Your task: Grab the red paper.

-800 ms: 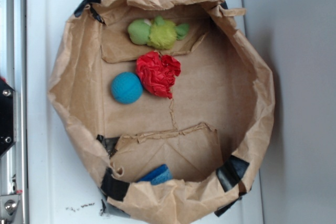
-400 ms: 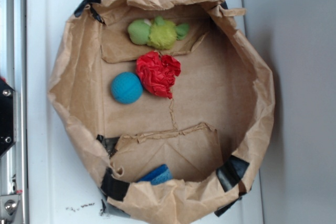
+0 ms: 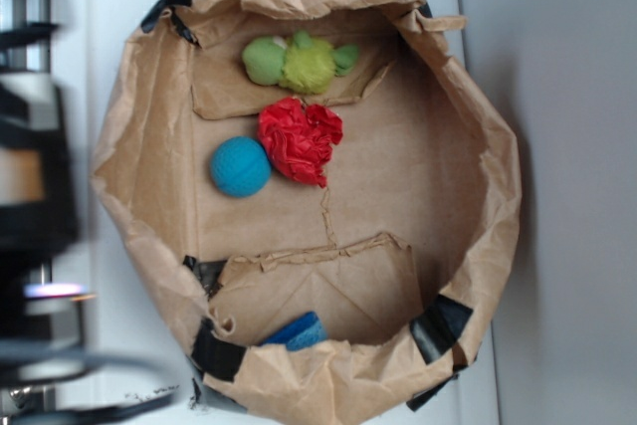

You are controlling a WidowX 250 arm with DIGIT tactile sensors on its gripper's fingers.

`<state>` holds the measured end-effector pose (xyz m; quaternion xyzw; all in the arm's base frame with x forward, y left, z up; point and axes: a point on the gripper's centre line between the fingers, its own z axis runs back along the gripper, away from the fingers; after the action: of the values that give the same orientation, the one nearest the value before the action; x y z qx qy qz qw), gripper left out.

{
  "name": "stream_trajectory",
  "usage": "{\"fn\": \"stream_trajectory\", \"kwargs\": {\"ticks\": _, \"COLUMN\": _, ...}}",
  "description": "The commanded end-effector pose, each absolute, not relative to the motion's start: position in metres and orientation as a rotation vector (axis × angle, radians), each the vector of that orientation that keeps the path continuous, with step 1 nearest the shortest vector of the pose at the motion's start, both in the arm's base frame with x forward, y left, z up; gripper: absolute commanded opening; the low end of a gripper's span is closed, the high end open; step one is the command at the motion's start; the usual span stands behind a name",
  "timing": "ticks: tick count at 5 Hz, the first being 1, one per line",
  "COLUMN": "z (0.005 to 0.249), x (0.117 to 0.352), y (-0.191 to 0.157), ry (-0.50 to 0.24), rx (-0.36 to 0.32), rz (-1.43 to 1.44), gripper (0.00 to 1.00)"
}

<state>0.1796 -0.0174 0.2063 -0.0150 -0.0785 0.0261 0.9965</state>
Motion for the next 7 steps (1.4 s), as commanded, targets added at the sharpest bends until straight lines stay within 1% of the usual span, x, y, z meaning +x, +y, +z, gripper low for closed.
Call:
{"fn": "stream_trajectory", "kwargs": {"ticks": 1, "z": 0.214, "x": 0.181, "y": -0.015, "ry": -0.191, "rx": -0.030, "rz": 0.053, "gripper": 1.00}}
{"fn": "stream_trajectory", "kwargs": {"ticks": 3, "z": 0.214, "x": 0.181, "y": -0.015, "ry": -0.191, "rx": -0.030, "rz": 0.053, "gripper": 1.00}}
{"fn": "stream_trajectory", "kwargs": {"ticks": 4, "z": 0.186, "x": 0.217, "y": 0.001, "ry": -0.178, "rx": -0.074, "rz": 0.055, "gripper": 1.00}}
{"fn": "stream_trajectory", "kwargs": {"ticks": 5, "z": 0.171, "x": 0.239, "y": 0.019, "ry": -0.160, "rx": -0.081, "rz": 0.101, "gripper": 1.00}}
{"fn": "stream_trajectory", "kwargs": {"ticks": 6, "z": 0.153, "x": 0.252, "y": 0.025, "ry": -0.141, "rx": -0.047, "rz": 0.165, "gripper": 1.00}}
{"fn": "stream_trajectory", "kwargs": {"ticks": 7, "z": 0.140, "x": 0.250, "y": 0.030, "ry": -0.133, "rx": -0.059, "rz": 0.206, "gripper": 1.00}}
